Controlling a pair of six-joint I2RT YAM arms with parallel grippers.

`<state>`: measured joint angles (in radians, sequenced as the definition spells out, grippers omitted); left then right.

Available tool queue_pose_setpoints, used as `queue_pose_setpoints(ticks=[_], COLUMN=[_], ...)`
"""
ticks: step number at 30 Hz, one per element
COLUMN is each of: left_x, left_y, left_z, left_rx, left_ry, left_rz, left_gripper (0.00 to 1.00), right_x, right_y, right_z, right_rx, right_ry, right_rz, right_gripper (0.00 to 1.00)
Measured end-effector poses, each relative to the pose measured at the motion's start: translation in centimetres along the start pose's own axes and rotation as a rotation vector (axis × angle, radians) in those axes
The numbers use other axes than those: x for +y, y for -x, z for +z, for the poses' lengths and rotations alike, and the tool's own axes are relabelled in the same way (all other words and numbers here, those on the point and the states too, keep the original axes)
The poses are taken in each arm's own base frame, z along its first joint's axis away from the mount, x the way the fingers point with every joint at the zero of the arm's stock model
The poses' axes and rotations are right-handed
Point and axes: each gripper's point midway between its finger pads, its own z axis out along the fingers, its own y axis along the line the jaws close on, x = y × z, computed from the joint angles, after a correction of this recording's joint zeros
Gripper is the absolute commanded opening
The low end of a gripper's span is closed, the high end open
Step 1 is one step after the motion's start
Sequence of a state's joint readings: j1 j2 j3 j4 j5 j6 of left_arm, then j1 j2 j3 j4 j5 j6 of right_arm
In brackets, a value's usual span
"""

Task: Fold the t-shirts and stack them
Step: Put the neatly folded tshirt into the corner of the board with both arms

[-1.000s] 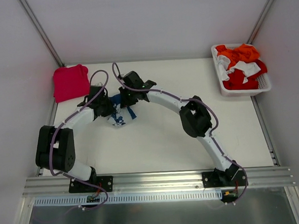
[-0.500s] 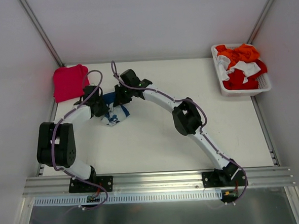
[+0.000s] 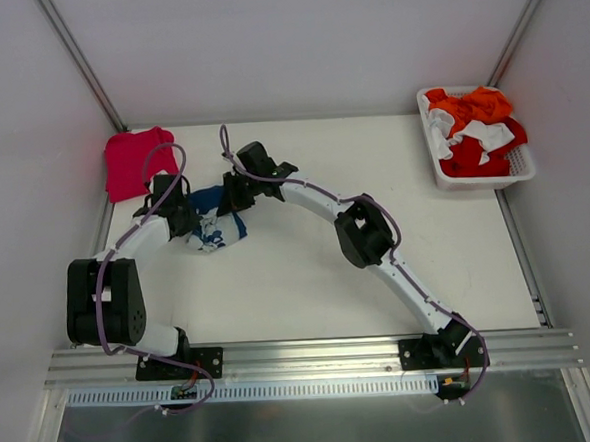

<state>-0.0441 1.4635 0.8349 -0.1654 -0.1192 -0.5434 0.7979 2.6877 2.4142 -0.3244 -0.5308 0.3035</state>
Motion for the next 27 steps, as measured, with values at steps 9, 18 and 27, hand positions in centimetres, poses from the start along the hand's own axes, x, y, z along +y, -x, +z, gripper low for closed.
queue_pose_setpoints(ticks=[9,18,27], left_x=[1.4,2.8,-1.5], left_y=[-0.8,-1.6,3.0], left_z=[0.3,-1.1,-9.8], left_rx=[0.002,0.008,-0.236], left_ry=[0.059,0.092,-0.163], left_rz=[-0.030,-0.044,-0.053], left_gripper=[0.00,0.99,0.99], right_x=[0.9,2.0,3.1], right_y=[-0.8,-1.2,-3.7], right_z=[1.0,0.8,-4.3], right_rx=[0.017,0.021,0.047], right_ry=[0.052,0.120,0.008], right_rz=[0.011,-0.026,-0.115], right_gripper=[0.11,1.00,0.99])
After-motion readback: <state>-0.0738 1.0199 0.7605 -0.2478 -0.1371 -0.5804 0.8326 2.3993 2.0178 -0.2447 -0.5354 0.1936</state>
